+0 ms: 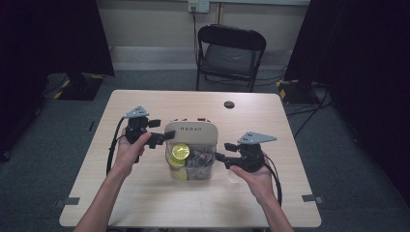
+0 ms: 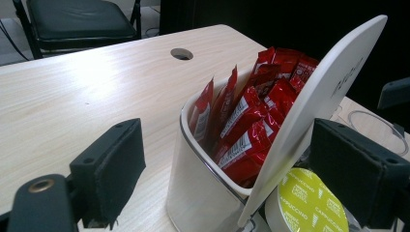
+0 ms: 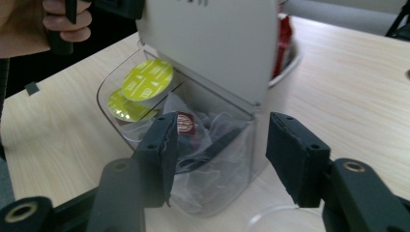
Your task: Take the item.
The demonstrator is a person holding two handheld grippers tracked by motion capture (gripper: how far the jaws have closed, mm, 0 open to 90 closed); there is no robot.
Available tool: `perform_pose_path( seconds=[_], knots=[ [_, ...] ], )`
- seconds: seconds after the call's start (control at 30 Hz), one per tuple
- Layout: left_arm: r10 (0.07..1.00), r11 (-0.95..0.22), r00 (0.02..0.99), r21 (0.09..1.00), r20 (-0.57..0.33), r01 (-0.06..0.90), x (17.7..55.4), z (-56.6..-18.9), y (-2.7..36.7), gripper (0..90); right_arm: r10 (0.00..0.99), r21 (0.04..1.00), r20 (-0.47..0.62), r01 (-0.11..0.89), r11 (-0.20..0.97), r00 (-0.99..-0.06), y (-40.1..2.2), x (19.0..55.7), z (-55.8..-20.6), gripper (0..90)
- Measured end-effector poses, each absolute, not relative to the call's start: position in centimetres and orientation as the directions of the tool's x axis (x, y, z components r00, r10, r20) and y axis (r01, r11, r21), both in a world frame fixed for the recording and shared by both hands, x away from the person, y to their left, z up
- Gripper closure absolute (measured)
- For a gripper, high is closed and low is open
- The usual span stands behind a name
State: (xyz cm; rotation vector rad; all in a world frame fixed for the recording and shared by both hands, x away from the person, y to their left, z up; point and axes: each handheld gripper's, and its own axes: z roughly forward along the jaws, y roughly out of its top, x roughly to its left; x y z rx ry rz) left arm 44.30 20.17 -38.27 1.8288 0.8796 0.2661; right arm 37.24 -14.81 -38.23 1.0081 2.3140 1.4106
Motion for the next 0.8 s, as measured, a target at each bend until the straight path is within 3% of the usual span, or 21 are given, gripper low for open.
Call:
perform_pose_path(
  seconds=[0.43,0.8],
  knots=[
    [0.68,-0.204,0.706,0.873,-0.198,0.442,44.2,-38.3,20.1,12.9,0.576,0.825,0.171,0.436,0.36,-0.799,-10.1,38.9,-39.2,60.7],
    [0.679,-0.21,0.709,0.874,-0.192,0.437,44.1,-38.3,19.9,14.2,0.587,0.783,0.165,0.467,0.411,-0.793,-9.2,39.5,-40.2,66.9]
  ],
)
